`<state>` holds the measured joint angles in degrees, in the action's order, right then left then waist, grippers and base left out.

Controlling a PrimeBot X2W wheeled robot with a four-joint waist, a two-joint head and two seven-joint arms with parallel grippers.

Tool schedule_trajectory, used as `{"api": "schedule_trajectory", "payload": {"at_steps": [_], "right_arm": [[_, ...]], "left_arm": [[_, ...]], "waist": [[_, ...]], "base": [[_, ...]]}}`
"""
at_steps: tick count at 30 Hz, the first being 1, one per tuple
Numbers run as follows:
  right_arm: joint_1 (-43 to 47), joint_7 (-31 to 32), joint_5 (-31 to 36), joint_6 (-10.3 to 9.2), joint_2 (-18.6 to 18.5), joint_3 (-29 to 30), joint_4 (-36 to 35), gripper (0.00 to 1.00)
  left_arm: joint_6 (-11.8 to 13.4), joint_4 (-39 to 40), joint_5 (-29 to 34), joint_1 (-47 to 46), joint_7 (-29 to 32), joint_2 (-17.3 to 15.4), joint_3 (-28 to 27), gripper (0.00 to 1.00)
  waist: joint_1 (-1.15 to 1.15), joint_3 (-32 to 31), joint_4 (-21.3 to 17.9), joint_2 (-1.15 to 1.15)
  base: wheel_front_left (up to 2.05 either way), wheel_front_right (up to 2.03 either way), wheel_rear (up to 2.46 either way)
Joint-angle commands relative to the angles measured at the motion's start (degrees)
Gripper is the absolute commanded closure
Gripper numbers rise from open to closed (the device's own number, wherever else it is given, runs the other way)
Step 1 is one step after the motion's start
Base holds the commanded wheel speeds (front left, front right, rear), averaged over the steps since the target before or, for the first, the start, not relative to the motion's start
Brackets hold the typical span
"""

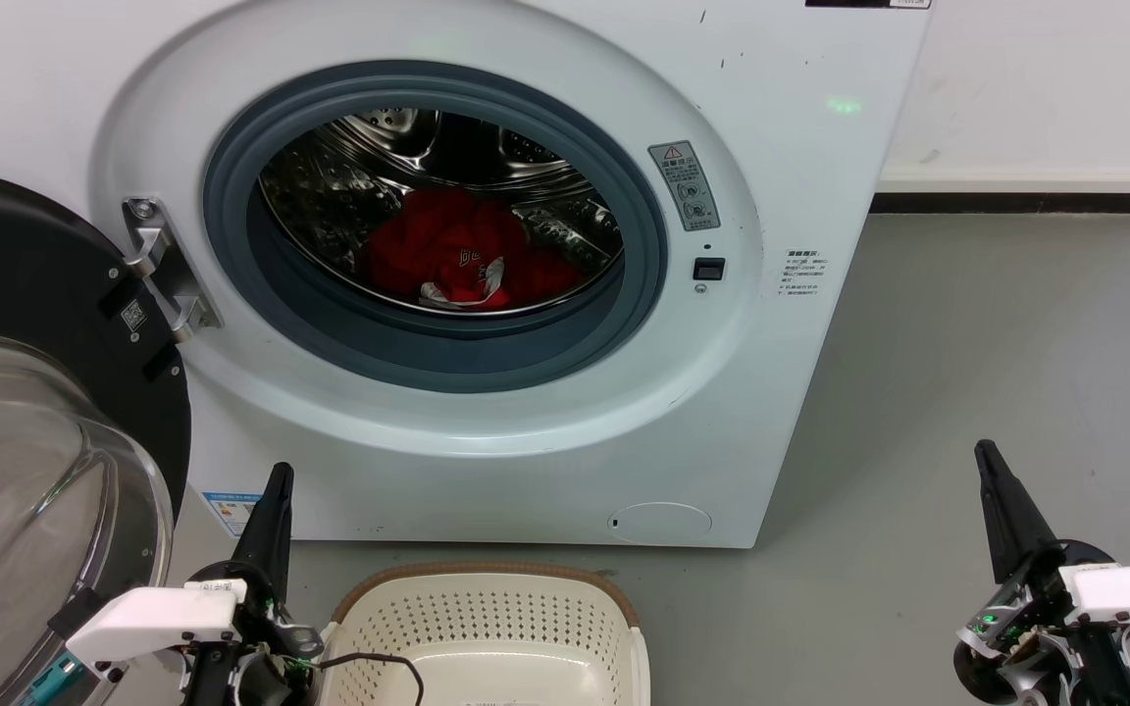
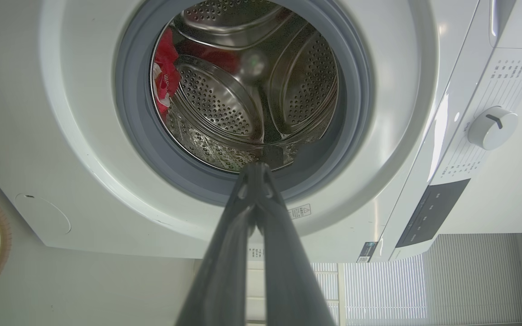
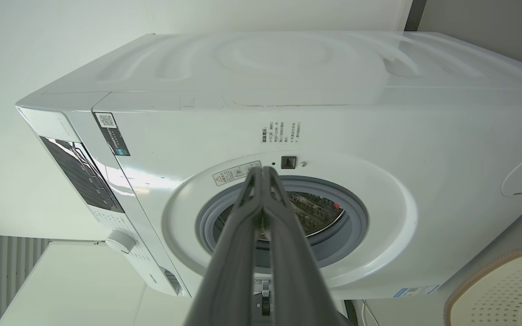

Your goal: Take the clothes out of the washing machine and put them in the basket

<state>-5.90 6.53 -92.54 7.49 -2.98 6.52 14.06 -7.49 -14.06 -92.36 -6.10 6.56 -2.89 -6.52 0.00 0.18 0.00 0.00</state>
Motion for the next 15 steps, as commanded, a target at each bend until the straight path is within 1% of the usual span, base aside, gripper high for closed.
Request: {"api": "schedule_trajectory", "payload": {"at_steps": [1,14,15], "right_arm": [[-0.76,0.00,0.27,0.00,0.16,-0.03,0.09,1.00],[-0.76,-0.01,0.27,0.00,0.17,-0.03,0.09,1.00],[0.00,0.00,0.00,0.00,0.00,0.00,0.00,0.00]], "left_arm": [[-0.11,0.01,-0.12,-0.30,0.11,0.07,-0.15,1.00],[-0.11,0.01,-0.12,-0.30,0.11,0.07,-0.15,1.00],[0.00,0.00,0.00,0.00,0.00,0.00,0.00,0.00]], "waist": [[0.00,0.00,0.00,0.00],[0.00,0.00,0.00,0.00],[0.00,0.00,0.00,0.00]], "base": [[0.00,0.00,0.00],[0.00,0.00,0.00],[0.00,0.00,0.00]]}}
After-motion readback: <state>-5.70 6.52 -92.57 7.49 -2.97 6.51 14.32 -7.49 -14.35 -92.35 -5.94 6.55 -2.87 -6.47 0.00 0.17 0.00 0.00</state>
